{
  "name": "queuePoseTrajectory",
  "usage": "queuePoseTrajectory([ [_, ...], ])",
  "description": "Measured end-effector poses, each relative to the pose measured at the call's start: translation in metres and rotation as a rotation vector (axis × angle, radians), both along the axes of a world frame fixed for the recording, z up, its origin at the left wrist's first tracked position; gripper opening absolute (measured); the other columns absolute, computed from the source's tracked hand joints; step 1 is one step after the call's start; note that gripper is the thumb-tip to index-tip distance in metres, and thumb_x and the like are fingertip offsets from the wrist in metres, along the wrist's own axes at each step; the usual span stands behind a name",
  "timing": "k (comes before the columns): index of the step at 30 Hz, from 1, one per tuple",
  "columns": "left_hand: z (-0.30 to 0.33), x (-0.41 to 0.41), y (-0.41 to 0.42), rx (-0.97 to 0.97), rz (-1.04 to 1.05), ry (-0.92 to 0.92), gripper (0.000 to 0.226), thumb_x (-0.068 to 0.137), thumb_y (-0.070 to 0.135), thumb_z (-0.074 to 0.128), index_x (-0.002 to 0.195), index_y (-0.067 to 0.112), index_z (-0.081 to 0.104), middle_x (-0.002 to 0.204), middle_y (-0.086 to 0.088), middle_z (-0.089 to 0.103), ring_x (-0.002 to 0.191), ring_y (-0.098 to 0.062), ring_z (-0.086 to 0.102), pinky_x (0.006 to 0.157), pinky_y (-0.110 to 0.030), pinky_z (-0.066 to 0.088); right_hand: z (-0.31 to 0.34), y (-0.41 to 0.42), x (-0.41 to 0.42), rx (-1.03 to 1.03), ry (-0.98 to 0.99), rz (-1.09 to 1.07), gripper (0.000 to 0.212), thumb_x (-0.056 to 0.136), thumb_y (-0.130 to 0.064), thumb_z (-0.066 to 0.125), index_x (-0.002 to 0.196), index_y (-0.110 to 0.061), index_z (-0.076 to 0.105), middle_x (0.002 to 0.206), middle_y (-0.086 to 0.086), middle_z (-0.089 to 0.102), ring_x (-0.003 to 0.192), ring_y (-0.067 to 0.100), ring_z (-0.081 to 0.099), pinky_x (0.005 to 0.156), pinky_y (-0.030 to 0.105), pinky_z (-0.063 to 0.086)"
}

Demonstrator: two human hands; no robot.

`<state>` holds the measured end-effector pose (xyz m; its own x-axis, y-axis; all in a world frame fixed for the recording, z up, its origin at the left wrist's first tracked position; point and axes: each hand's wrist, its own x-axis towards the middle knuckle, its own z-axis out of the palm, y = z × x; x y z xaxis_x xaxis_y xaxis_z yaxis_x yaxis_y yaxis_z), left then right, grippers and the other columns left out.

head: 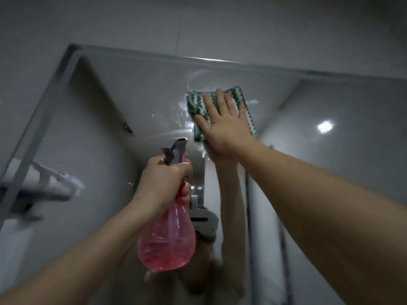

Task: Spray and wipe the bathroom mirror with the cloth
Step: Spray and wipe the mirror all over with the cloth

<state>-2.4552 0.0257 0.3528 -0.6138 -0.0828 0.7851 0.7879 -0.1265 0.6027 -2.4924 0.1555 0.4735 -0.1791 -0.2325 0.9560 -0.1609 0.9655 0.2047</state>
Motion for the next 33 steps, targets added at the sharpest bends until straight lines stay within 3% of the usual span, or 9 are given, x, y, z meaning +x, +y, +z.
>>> queuePoseTrajectory([
  [3, -0.004, 0.0, 0.003, 0.002, 0.002, -0.025, 0.026, 0.066, -0.001, 0.053, 0.091, -0.008, 0.06, 0.06, -0.018, 0.041, 0.036, -0.019, 0.037, 0.045, -0.027, 0.037, 0.01, 0.009, -0.002, 0.008, 0.005, 0.002, 0.06, 0.1, -0.054, 0.016, 0.152, -0.032, -0.004, 0.16, 0.002, -0.013, 0.147, 0.019, -0.011, 0.116, 0.046, -0.012],
  [11, -0.008, 0.01, 0.009, -0.041, 0.15, -0.019, 0.019, 0.077, -0.009, 0.049, 0.092, -0.02, 0.053, 0.039, -0.007, 0.044, 0.032, -0.015, 0.036, 0.036, -0.021, 0.035, 0.028, 0.05, -0.003, -0.169, -0.008, 0.018, 0.062, 0.099, -0.055, 0.016, 0.153, -0.03, -0.004, 0.16, 0.002, -0.012, 0.147, 0.019, -0.012, 0.116, 0.046, -0.011],
  [15, -0.007, 0.013, 0.008, -0.031, 0.12, -0.039, 0.021, 0.077, -0.01, 0.048, 0.092, -0.023, 0.052, 0.052, -0.016, 0.046, 0.031, -0.015, 0.035, 0.037, -0.02, 0.033, 0.023, 0.046, -0.003, -0.197, -0.005, 0.024, 0.062, 0.1, -0.053, 0.016, 0.153, -0.029, -0.006, 0.16, 0.003, -0.014, 0.146, 0.02, -0.013, 0.114, 0.046, -0.013],
  [19, -0.007, 0.011, 0.008, -0.026, 0.122, -0.045, 0.021, 0.076, -0.009, 0.049, 0.092, -0.022, 0.053, 0.049, -0.014, 0.045, 0.031, -0.015, 0.036, 0.036, -0.021, 0.034, 0.017, 0.043, -0.003, -0.226, -0.002, 0.027, 0.061, 0.101, -0.053, 0.015, 0.153, -0.028, -0.006, 0.16, 0.003, -0.015, 0.146, 0.021, -0.015, 0.114, 0.047, -0.014],
  [23, -0.007, 0.012, 0.008, -0.012, 0.113, -0.056, 0.022, 0.074, -0.009, 0.049, 0.092, -0.021, 0.054, 0.059, -0.021, 0.049, 0.034, -0.017, 0.039, 0.036, -0.021, 0.036, 0.008, 0.04, -0.002, -0.233, -0.016, 0.03, 0.062, 0.101, -0.052, 0.014, 0.152, -0.026, -0.008, 0.159, 0.005, -0.017, 0.146, 0.022, -0.016, 0.113, 0.047, -0.015],
  [26, -0.009, 0.011, 0.007, 0.008, 0.115, -0.063, 0.021, 0.073, -0.008, 0.049, 0.089, -0.02, 0.055, 0.05, -0.017, 0.048, 0.044, -0.022, 0.042, 0.038, -0.023, 0.037, -0.003, 0.039, -0.001, -0.223, -0.015, 0.033, 0.062, 0.101, -0.052, 0.014, 0.152, -0.026, -0.009, 0.159, 0.006, -0.018, 0.145, 0.022, -0.017, 0.113, 0.047, -0.016],
  [30, -0.015, 0.017, 0.01, -0.005, 0.149, -0.079, 0.017, 0.075, -0.009, 0.049, 0.087, -0.015, 0.059, 0.057, -0.02, 0.05, 0.033, -0.018, 0.039, 0.038, -0.023, 0.038, -0.019, 0.038, 0.001, -0.206, -0.038, 0.019, 0.062, 0.101, -0.052, 0.014, 0.152, -0.026, -0.011, 0.158, 0.006, -0.019, 0.145, 0.022, -0.018, 0.113, 0.046, -0.016],
  [33, -0.024, 0.025, 0.01, -0.098, 0.208, -0.088, 0.01, 0.077, -0.011, 0.05, 0.081, -0.004, 0.056, 0.045, -0.011, 0.05, 0.031, -0.016, 0.039, 0.036, -0.023, 0.038, -0.033, 0.038, 0.003, -0.199, -0.045, 0.021, 0.062, 0.101, -0.051, 0.015, 0.152, -0.027, -0.011, 0.158, 0.005, -0.019, 0.145, 0.022, -0.018, 0.113, 0.045, -0.016],
])
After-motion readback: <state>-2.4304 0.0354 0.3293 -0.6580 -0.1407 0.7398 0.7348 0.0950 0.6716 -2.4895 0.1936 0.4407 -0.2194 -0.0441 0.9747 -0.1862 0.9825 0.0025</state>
